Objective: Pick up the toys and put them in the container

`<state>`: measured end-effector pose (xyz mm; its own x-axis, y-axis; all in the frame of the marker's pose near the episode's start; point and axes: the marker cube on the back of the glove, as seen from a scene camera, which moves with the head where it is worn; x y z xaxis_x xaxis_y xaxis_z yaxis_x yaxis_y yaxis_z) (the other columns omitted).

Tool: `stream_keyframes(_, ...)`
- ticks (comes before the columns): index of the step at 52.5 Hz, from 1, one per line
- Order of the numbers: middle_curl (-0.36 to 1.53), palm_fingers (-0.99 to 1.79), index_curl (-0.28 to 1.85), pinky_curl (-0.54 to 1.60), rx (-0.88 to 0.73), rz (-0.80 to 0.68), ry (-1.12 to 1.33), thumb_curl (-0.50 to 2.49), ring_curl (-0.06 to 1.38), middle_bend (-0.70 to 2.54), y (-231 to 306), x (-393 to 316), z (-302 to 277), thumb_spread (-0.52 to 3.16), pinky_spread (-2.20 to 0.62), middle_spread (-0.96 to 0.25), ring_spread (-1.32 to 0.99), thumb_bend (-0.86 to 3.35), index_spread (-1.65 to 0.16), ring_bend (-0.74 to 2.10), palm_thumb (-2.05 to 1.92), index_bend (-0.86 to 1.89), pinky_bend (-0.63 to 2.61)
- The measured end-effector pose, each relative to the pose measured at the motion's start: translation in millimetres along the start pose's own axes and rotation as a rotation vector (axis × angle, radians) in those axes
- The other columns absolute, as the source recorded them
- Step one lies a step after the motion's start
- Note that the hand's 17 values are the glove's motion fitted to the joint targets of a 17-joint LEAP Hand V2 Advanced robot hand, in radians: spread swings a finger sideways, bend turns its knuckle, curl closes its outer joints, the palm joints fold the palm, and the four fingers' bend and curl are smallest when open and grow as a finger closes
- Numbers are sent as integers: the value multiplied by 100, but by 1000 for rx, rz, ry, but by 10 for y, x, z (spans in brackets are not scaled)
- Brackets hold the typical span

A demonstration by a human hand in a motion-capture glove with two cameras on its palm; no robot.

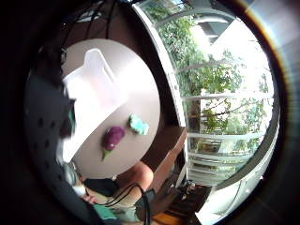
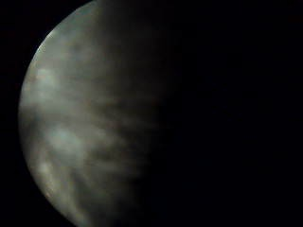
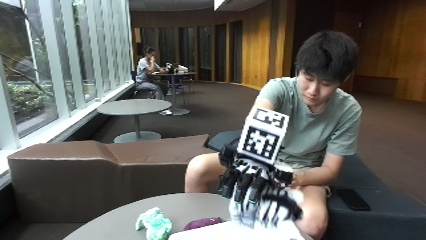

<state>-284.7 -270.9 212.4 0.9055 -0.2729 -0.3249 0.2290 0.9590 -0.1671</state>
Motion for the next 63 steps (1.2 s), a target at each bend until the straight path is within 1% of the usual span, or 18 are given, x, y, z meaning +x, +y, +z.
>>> stream_keyframes(1,71,71,63,54,-52,-14,-9,72,53,80,-1,-6,68,91,-36,-24,-29,-8,-31,125,34,39,113)
stream_keyframes(2,70,49,62,55,-107,-29,-18,70,53,73,-2,-8,131,94,-35,-24,-29,-9,-30,123,29,32,114)
stream_keyframes(3,70,38,64,57,-159,-44,-26,68,55,70,-2,-3,179,97,-34,-24,-29,-9,-29,122,26,29,116)
stream_keyframes(4,67,0,63,57,-204,-56,-32,65,53,60,0,9,211,99,-31,-22,-28,-11,-27,115,20,21,115)
stream_keyframes(5,67,-12,65,61,-240,-64,-36,64,56,57,4,28,230,100,-29,-21,-26,-9,-25,114,18,19,120)
stream_keyframes(7,59,-50,57,57,-277,-65,-42,59,47,39,23,88,244,102,-20,-13,-19,-11,-22,90,8,7,122)
stream_keyframes(9,54,-54,48,52,-275,-51,-43,56,40,28,53,187,236,103,-15,-8,-14,-9,-20,75,3,2,121)
stream_keyframes(12,50,-49,41,49,-247,-24,-36,53,33,19,102,362,207,104,-9,-3,-9,-7,-17,62,-2,1,118)
stream_keyframes(17,45,-42,34,45,-230,14,-38,48,28,14,252,809,140,106,-3,1,-4,-5,-15,51,-4,1,111)
stream_keyframes(24,40,-37,26,41,-201,82,-83,43,26,12,554,1586,115,108,1,3,-1,-5,-14,45,-5,2,101)
stream_keyframes(30,37,-32,23,38,-175,136,-113,40,26,13,737,2086,291,112,2,3,0,-3,-15,43,-2,4,92)
stream_keyframes(33,36,-25,21,37,-214,144,-102,40,27,14,825,2268,508,117,1,2,-1,-1,-16,44,2,5,89)
stream_keyframes(41,35,-26,18,35,-324,166,-110,38,27,15,951,2615,1251,122,0,0,-2,-1,-17,43,3,4,85)
stream_keyframes(50,32,-28,15,34,-457,180,-152,38,28,14,962,2832,2271,129,0,1,-2,1,-17,40,10,4,82)
stream_keyframes(58,31,-29,13,34,-515,197,-214,37,28,14,961,2916,3050,131,0,1,-2,0,-16,37,12,3,81)
stream_keyframes(63,30,-29,12,34,-503,196,-303,37,28,14,924,2904,3383,132,0,1,-2,-1,-16,36,13,3,81)
